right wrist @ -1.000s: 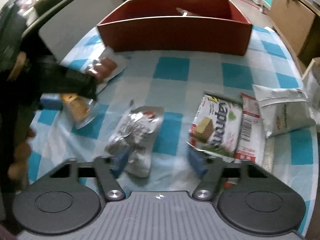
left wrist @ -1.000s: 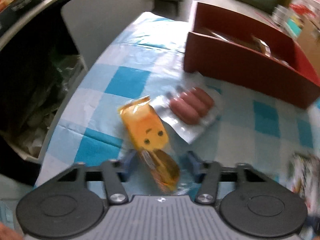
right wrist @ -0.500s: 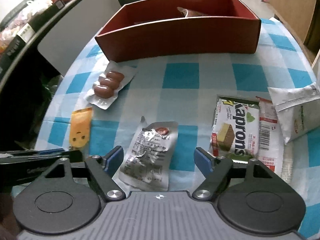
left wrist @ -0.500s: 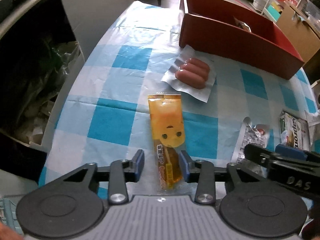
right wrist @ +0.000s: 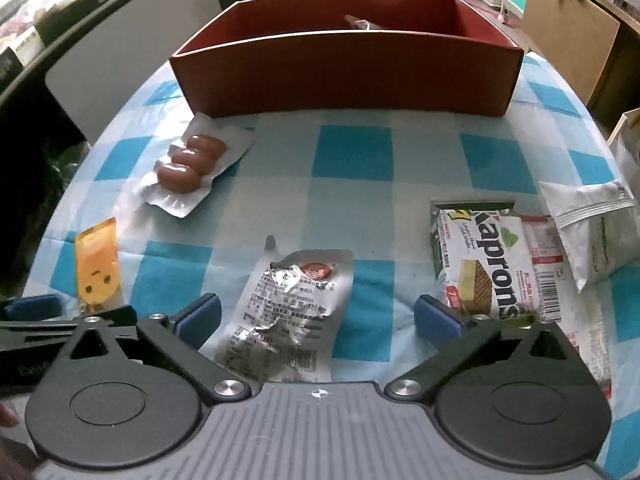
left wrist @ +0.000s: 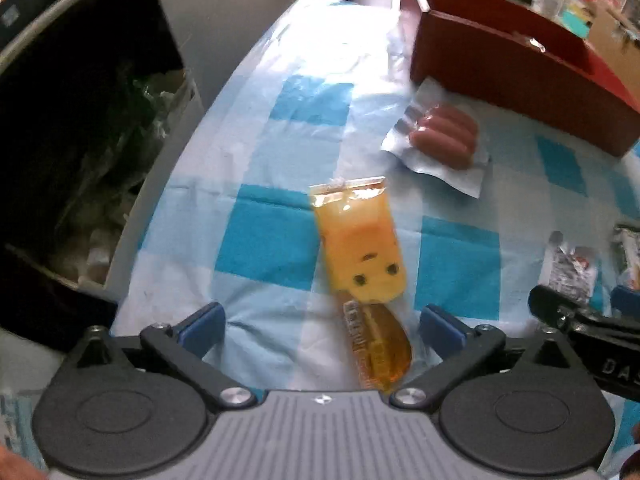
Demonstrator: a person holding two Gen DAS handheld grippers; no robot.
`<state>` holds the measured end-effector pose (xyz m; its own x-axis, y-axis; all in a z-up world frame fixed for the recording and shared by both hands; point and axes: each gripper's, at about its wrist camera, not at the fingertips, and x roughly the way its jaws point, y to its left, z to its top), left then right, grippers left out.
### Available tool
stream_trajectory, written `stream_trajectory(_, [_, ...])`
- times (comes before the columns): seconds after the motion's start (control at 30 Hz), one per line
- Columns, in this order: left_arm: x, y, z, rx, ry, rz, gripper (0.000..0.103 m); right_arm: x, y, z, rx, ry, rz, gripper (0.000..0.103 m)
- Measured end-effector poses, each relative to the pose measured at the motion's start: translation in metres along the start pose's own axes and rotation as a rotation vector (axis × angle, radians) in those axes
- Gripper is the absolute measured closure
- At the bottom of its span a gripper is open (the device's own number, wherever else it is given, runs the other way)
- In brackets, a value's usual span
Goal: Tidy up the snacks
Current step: 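Lift the orange snack with left while right lifts the silver foil pouch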
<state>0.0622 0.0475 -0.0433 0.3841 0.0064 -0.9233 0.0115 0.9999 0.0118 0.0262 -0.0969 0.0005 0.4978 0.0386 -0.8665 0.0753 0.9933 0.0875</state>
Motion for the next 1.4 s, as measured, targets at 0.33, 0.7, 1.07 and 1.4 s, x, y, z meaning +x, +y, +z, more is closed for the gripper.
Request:
stream_trajectory(0.33, [-0.017,-0.016,-0.002,0.082,-0.041,-0.04,0.064,-0.014,0.021,-0.01,-0.167,0.012,-0.032,0.036])
stream_trajectory(0.7, [-0.028,-0.014,0.002,0.038,-0.02,-0.15,0.09,-0.035,0.002,-0.01,-0.095,0.004,0.018,0.047])
stream_trajectory(1.07, [-0.022,-0.033,-0.004,0.108,-0.007,-0.176,0.057,-0.034,-0.002,-0.01,-0.082,-0.003,0.013,0.047])
stream_trajectory(1.4, [-0.027,-0.059,-0.023,0.243,-0.044,-0.094,0.076,-0.026,-0.021,-0.015,-0.069,0.003,-0.013,0.038])
